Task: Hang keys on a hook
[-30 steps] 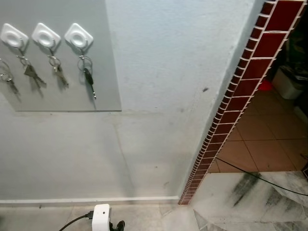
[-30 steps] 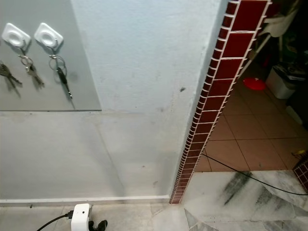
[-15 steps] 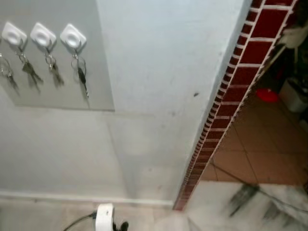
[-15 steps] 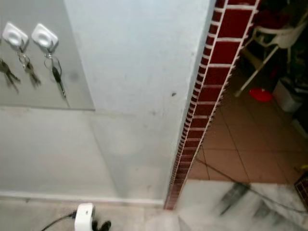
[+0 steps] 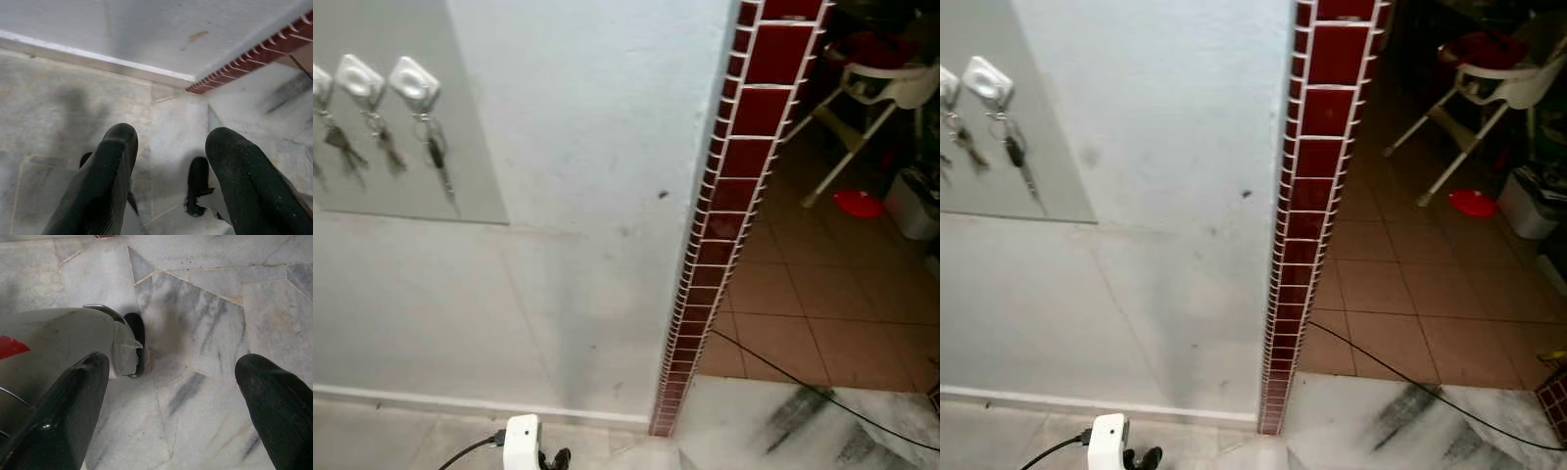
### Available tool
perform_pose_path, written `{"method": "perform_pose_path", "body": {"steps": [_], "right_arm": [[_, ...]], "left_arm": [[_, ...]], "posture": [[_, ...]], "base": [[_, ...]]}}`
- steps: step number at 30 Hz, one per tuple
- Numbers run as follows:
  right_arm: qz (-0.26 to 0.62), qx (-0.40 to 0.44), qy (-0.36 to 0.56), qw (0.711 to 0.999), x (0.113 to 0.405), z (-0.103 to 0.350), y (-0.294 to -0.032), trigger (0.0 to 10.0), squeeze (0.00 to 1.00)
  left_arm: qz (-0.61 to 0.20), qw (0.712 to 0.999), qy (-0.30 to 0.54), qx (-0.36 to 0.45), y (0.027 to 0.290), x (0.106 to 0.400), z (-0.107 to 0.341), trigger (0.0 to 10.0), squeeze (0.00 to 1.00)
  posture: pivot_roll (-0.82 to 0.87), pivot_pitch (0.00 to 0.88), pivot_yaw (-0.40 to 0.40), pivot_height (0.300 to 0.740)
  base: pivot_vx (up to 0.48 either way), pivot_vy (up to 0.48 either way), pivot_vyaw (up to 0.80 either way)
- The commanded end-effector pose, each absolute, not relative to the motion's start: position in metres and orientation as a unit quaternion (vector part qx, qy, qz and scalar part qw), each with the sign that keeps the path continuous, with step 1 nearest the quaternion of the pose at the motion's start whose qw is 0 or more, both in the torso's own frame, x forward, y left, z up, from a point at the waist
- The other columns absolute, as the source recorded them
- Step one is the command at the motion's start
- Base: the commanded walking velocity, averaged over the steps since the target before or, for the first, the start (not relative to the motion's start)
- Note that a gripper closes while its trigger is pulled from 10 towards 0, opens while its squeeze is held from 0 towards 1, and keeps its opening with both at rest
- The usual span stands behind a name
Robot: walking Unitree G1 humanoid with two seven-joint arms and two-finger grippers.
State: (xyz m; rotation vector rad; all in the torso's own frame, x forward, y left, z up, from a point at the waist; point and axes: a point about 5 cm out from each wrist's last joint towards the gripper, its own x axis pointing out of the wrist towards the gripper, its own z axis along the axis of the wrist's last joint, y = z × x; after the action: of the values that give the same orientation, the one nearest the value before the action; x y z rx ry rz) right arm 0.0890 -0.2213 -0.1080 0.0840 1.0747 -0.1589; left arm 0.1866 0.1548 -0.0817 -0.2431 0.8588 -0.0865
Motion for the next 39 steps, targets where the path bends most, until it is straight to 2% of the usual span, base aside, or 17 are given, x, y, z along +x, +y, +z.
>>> {"method": "perform_pose_path", "body": {"steps": [1,34,39], "right_arm": [[-0.074,0.048,0.517,0.851,0.085,-0.11,-0.218,10.0,0.0],[-0.069,0.049,0.488,0.869,0.112,-0.103,-0.216,10.0,0.0],[-0.072,0.051,0.487,0.869,0.112,-0.103,-0.216,10.0,0.0]], "left_arm": [[-0.039,0.899,0.42,-0.12,0.155,0.184,-0.083,10.0,0.0],[-0.035,0.903,0.41,-0.12,0.156,0.194,-0.078,10.0,0.0],[-0.036,0.903,0.411,-0.122,0.156,0.194,-0.078,10.0,0.0]], "posture": [[-0.01,0.062,0.004,0.74],[0.0,0.049,0.018,0.74],[0.0,0.051,0.02,0.74]], "base": [[0.0,0.0,0.0],[0.0,0.0,0.0],[0.0,0.382,0.0]]}}
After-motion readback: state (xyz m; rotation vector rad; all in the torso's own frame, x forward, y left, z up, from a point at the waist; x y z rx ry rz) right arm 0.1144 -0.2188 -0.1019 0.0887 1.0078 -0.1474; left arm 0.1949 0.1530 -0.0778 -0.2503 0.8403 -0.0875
